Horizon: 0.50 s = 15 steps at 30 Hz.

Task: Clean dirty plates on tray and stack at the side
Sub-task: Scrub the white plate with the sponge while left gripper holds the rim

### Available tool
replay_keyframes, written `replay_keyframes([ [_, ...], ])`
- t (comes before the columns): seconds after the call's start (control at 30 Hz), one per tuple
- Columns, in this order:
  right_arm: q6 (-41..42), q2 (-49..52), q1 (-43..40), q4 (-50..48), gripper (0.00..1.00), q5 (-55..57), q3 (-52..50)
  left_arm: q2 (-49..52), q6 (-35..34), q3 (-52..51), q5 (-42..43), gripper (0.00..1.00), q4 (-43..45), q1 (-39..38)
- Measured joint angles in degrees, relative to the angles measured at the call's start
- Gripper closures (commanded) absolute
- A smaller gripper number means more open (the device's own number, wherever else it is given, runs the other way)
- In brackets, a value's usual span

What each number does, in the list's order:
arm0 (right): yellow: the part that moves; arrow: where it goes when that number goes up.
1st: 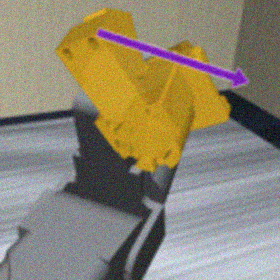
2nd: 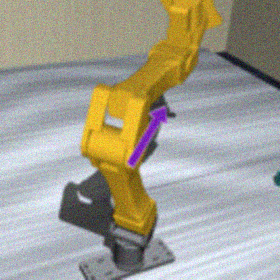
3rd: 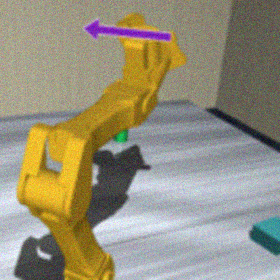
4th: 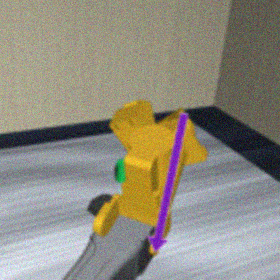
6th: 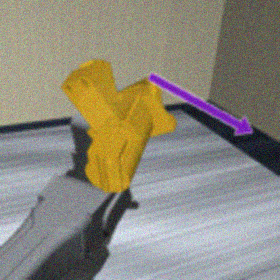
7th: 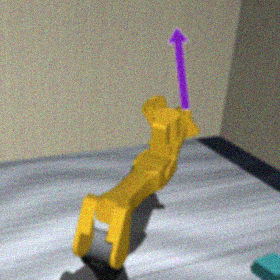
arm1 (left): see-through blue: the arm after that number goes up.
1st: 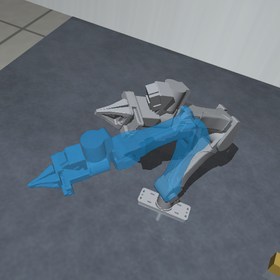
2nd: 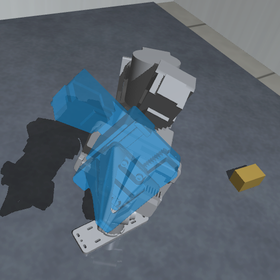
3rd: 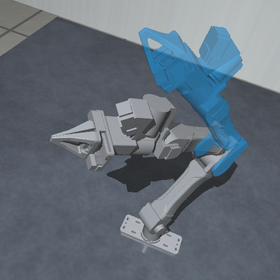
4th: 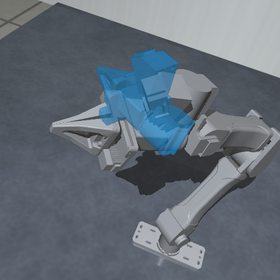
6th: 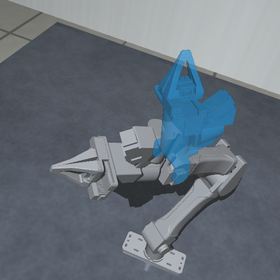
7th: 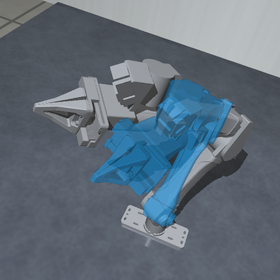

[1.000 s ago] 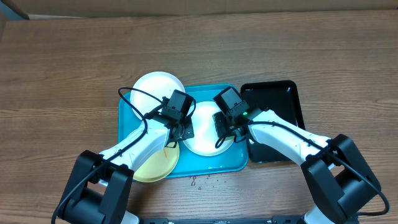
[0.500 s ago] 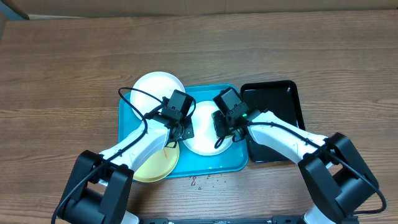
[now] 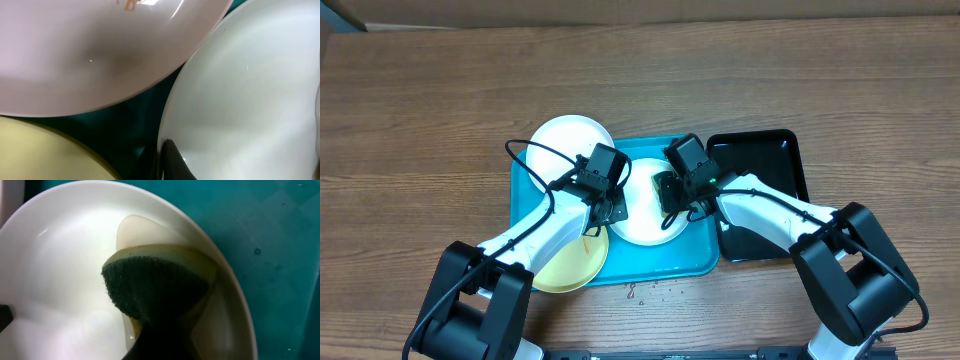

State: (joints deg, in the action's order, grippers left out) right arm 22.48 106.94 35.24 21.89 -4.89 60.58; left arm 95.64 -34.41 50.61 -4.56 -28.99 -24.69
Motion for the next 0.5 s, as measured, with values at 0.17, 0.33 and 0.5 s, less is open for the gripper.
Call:
replay_keyframes([
  [0.17,-0.02,0.39,-0.07,-0.74,0.96,-2.27,0.13,0.00,0.07,0.00,0.00,0.96,0.02,0.00],
  [0.33,-0.24,0.61,-0.79,-1.01,0.96,-5.25,0.13,0.02,0.74,0.00,0.02,0.96,0.09,0.00],
  [0.5,-3.08,1.46,-2.56,-1.27,0.96,-14.75,0.13,0.00,1.40,0.00,0.04,0.96,0.09,0.00],
])
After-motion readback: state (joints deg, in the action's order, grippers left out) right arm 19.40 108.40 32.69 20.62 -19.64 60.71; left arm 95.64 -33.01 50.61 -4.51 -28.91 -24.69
